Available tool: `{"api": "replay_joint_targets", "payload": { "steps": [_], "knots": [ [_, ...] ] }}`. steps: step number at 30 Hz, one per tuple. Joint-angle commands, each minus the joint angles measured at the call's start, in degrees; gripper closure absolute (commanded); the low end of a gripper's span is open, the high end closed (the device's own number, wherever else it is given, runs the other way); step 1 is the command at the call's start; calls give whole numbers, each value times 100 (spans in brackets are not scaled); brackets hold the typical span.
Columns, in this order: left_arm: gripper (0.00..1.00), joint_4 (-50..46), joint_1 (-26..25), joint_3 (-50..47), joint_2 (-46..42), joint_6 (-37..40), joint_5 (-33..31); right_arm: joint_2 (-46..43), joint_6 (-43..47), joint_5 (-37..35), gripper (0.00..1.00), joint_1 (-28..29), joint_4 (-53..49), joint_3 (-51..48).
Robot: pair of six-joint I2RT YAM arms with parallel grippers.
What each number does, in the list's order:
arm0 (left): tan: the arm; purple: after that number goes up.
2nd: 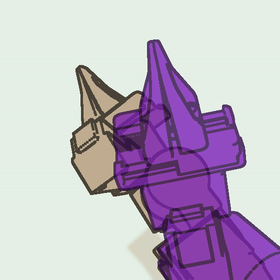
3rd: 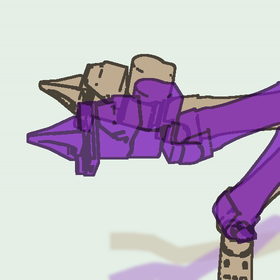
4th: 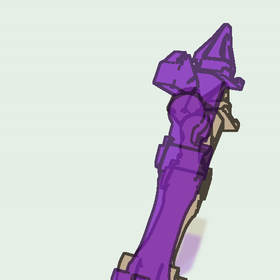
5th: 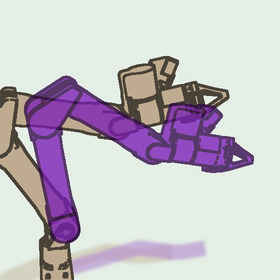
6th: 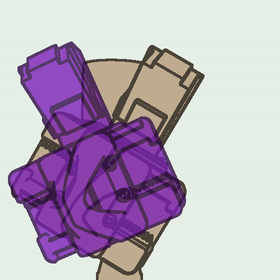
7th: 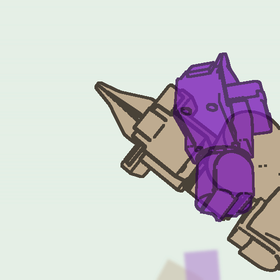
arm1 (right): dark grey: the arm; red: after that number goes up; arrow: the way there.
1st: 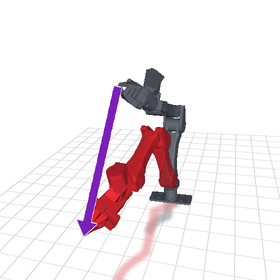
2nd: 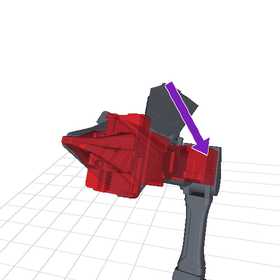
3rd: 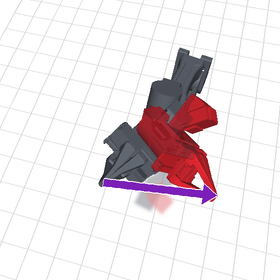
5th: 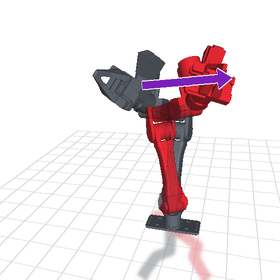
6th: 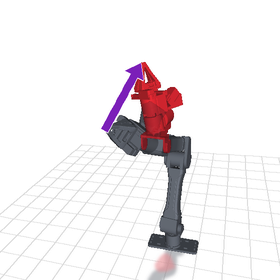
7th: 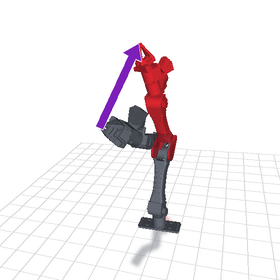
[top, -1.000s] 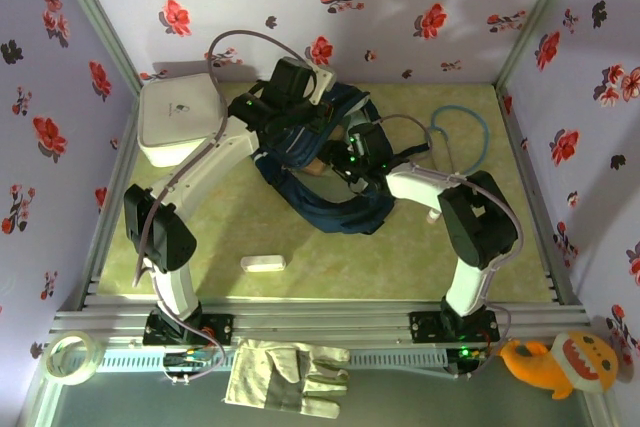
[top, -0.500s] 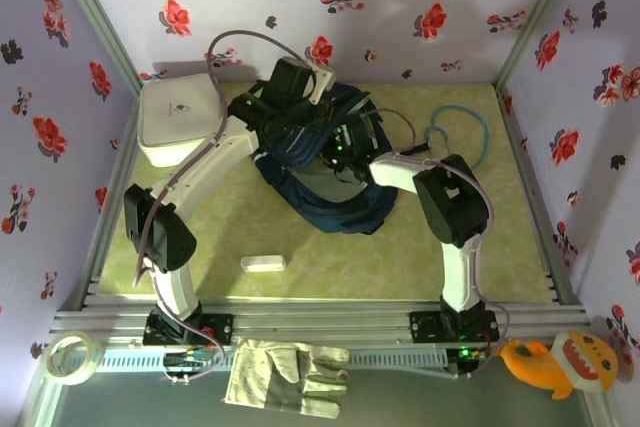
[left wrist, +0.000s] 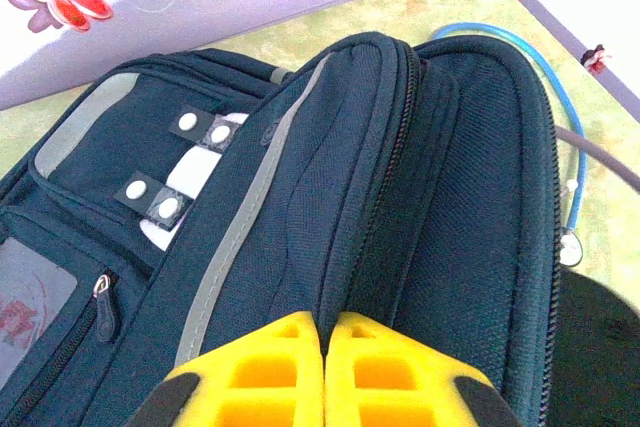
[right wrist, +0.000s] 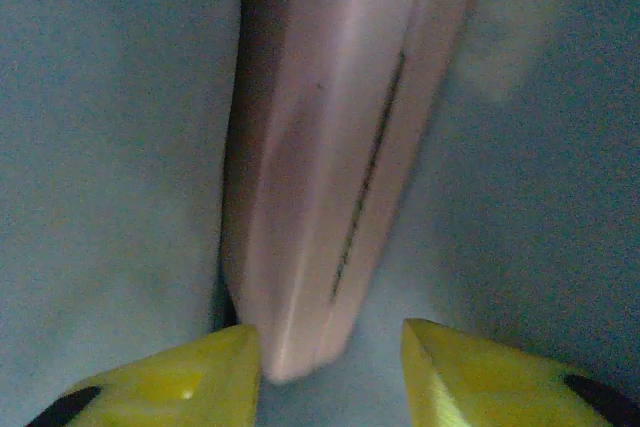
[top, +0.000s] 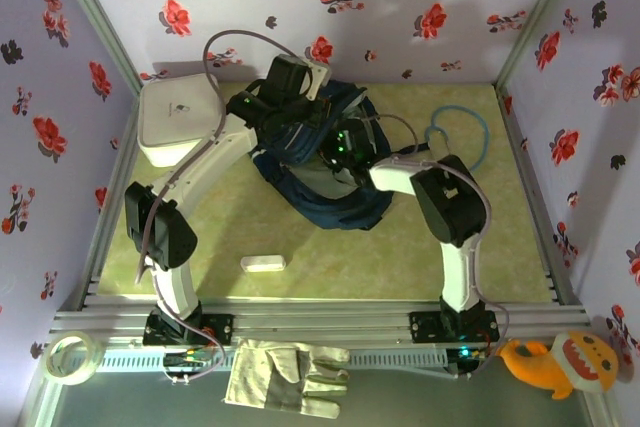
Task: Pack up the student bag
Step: Close the student bag at the top-center of the table.
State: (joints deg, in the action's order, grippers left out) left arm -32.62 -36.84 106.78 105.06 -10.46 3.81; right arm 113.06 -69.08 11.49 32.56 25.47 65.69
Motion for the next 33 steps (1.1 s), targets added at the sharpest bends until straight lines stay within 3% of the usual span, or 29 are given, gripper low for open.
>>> {"api": "replay_joint_targets", "payload": {
  "steps": [1,5,7,11,15,17,22,27,33],
  "knots": [
    [100,714,89,113,-69,-136,193,-907,52,-237,55,-134,257,-662],
    [100,690,96,36,0,-374,531,-2200,19,-687,48,-408,577,-2010],
    [99,583,96,131,105,-648,824,-2869,118,-784,45,-719,213,-2415],
    [78,653,89,144,266,-1098,1335,-4042,715,-1092,36,-1284,-1388,-2562],
    [56,755,130,-127,264,-1283,1348,-4801,1291,-1350,28,-1486,-2487,-2367],
    [49,860,203,-359,195,-1468,1338,-4978,1480,-1386,24,-1501,-2793,-2238],
    [43,1325,652,-1492,-188,-2132,1338,-5000,1741,-1210,19,-1504,-3397,-1841],
    [42,1927,1283,-3095,-734,-2857,1353,-4733,1790,-942,17,-1444,-3694,-1600],
    [46,2472,1641,-4322,-1132,-3421,1543,-4435,1633,-841,17,-1231,-3564,-1594]
  ]
}}
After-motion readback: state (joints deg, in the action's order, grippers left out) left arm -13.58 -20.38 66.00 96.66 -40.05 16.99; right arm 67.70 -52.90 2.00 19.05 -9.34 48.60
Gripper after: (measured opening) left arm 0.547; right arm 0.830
